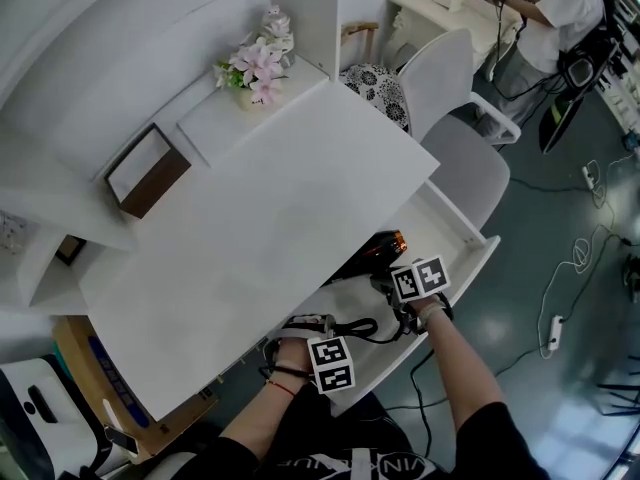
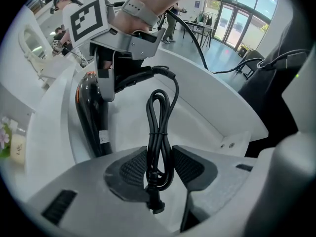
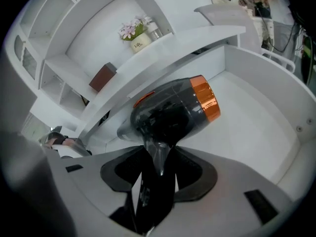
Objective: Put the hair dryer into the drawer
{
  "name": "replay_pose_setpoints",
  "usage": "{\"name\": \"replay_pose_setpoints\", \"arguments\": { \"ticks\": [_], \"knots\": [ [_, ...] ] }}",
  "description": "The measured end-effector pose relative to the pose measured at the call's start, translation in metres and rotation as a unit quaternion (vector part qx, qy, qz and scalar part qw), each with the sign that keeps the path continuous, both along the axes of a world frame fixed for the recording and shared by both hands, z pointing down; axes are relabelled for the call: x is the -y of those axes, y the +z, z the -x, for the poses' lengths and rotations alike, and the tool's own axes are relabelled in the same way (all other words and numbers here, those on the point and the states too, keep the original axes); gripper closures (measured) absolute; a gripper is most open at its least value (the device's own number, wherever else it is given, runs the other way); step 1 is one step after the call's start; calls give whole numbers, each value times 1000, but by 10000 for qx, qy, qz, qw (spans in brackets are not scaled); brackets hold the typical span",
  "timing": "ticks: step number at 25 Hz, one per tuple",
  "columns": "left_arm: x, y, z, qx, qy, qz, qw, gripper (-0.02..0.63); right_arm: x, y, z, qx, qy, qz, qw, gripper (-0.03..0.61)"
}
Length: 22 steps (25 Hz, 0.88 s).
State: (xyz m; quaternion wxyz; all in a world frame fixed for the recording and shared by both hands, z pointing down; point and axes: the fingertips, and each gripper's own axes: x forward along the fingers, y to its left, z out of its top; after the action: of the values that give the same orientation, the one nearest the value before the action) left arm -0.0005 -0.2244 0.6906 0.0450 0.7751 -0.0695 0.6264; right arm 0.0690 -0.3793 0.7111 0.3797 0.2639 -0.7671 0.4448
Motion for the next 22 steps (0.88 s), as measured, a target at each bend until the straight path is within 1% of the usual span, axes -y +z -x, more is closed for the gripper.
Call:
{"name": "replay_pose_setpoints", "arguments": {
  "ticks": [3, 6, 12, 16, 19, 22],
  "knots": [
    [-1, 5, -3, 57, 30, -18, 10000, 445, -1, 8, -3, 7, -114, 40, 9999, 399],
    [-1, 10, -6, 77, -25, -7, 10000, 443, 1, 13, -5, 36, -124, 35, 9999, 399],
    [4, 16, -12, 145, -4, -43, 9999, 443, 4, 17, -4, 33, -374, -174, 9991, 397],
    [7, 19, -13, 186, -6, -55, 9998, 443, 5, 20, -4, 28, -390, -365, 9986, 397],
    [7, 21, -13, 216, -23, -48, 9998, 445, 4, 22, -5, -93, -463, -496, 9976, 397],
    [6, 24, -15, 244, 2, -21, 9997, 445, 2, 26, -6, -373, -718, -684, 9944, 397]
  ]
}}
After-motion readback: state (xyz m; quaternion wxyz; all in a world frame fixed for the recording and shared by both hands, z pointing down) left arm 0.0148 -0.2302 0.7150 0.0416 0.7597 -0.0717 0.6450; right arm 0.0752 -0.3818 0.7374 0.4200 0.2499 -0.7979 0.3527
